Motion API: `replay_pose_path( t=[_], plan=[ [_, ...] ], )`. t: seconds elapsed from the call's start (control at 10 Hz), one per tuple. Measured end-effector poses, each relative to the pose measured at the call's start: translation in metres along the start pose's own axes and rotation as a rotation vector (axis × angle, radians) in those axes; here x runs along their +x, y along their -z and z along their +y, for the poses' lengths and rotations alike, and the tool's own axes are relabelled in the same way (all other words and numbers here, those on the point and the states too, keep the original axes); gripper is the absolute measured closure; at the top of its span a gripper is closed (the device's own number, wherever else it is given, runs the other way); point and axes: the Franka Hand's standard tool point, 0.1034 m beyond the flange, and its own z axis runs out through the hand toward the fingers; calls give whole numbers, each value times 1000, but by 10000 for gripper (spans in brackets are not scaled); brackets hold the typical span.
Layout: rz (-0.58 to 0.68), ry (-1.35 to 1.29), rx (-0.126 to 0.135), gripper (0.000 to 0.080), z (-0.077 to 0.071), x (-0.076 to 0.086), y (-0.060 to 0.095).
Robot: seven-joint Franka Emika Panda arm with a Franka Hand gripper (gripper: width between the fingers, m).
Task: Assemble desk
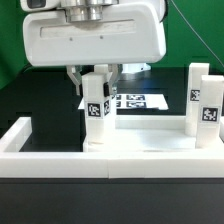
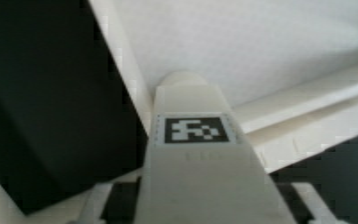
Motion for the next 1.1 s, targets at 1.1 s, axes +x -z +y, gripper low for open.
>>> replay_pose_path(
  t=[1.1],
  plan=[
    [-24,-1066,31,511,-5,-2,-2]
  ],
)
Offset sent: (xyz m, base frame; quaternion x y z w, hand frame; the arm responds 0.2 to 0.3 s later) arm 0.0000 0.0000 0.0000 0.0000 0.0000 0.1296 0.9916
